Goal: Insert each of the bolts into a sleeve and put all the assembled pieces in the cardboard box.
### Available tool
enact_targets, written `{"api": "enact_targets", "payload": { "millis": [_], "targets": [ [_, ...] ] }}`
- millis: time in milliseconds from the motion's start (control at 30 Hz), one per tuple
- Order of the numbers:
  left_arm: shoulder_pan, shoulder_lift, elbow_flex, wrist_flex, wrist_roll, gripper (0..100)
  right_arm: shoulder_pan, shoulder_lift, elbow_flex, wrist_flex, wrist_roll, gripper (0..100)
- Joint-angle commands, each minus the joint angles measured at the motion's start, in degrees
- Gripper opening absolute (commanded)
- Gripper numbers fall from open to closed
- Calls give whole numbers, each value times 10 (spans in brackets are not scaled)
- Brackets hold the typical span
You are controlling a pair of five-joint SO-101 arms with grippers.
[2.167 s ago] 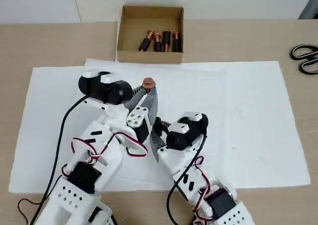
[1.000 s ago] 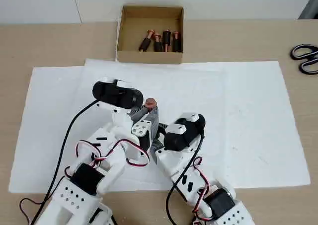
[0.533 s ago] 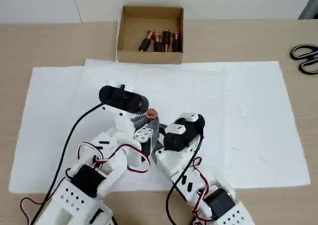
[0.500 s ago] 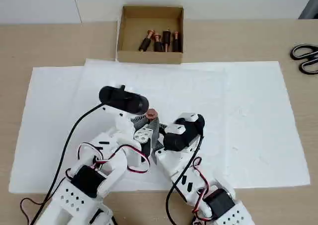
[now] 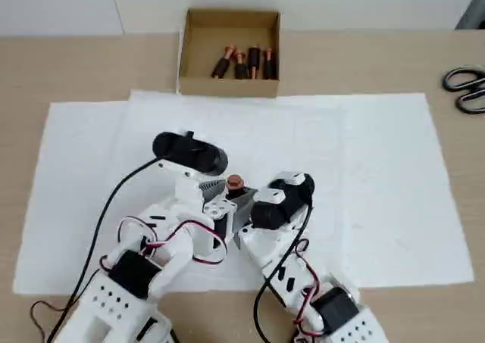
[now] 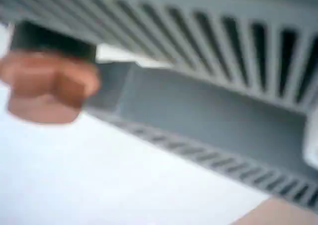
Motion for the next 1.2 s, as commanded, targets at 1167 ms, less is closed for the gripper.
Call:
{"api": "enact_targets", "payload": {
  "millis": [1167],
  "targets": [
    [-548,-7,-69,208,-177,205,141,530,-441,-86,120,4]
  ]
}}
